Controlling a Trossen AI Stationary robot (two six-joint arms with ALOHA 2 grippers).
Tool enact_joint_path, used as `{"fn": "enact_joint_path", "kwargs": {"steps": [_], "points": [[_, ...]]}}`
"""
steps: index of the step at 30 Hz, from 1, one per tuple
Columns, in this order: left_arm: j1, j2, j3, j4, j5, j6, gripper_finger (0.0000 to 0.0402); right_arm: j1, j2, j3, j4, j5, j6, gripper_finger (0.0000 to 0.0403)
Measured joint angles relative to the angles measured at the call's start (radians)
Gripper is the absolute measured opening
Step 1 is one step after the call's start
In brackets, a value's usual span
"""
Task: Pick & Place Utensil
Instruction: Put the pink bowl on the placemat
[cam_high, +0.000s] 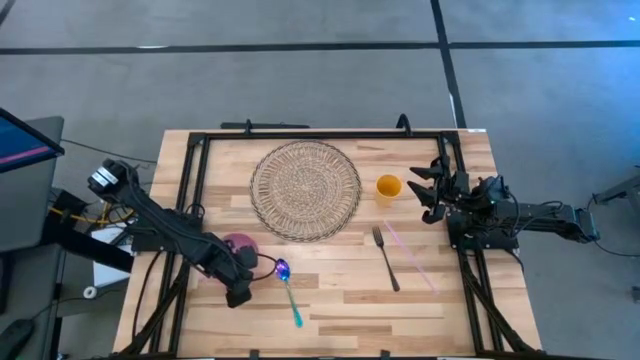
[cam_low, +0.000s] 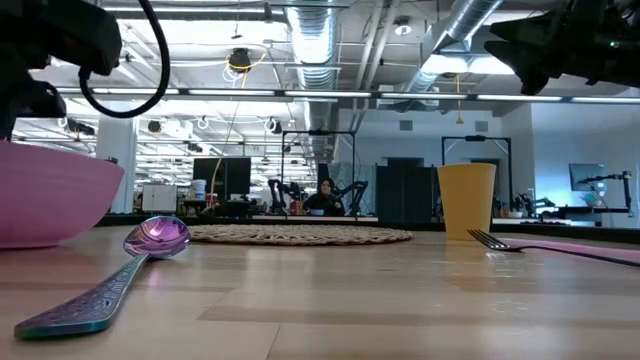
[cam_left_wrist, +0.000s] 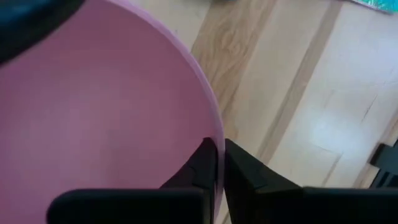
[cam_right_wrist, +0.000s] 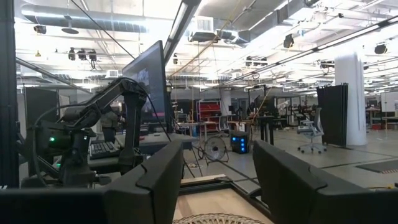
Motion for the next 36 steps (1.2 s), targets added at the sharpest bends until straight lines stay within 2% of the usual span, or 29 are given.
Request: {"fn": "enact_joint_path", "kwargs": {"steps": [5,7,15,20,23,29,36], "points": [[0.027,-0.009,0.042,-0.013,-0.002,0.012,0.0017,0.000,0.000,0.000,0.000,0.000,0.000,0.0188],[0.055,-0.009,0.083,-0.015,-0.005,0.074,0.0011,0.000,0.000,0.000,0.001,0.000,0.000,0.0188],[0.262,-0.008,0.206,-0.021,-0.055,0.509,0.0019,0.000,0.000,0.000,0.012,0.000,0.000,0.0188],[0.425,-0.007,0.219,-0.018,-0.112,0.796,0.0010,0.000,0.000,0.000,0.013,0.001,0.000,0.0188],[0.524,0.007,0.219,-0.006,-0.126,0.901,0.0013,0.000,0.000,0.000,0.014,0.003,0.000,0.0188],[0.641,0.107,0.219,0.087,-0.121,1.031,0.0011,0.000,0.000,0.000,0.014,0.003,0.000,0.0188],[0.642,0.226,0.219,0.097,-0.081,1.068,0.0022,0.000,0.000,0.000,0.012,0.003,-0.001,0.0188]]}}
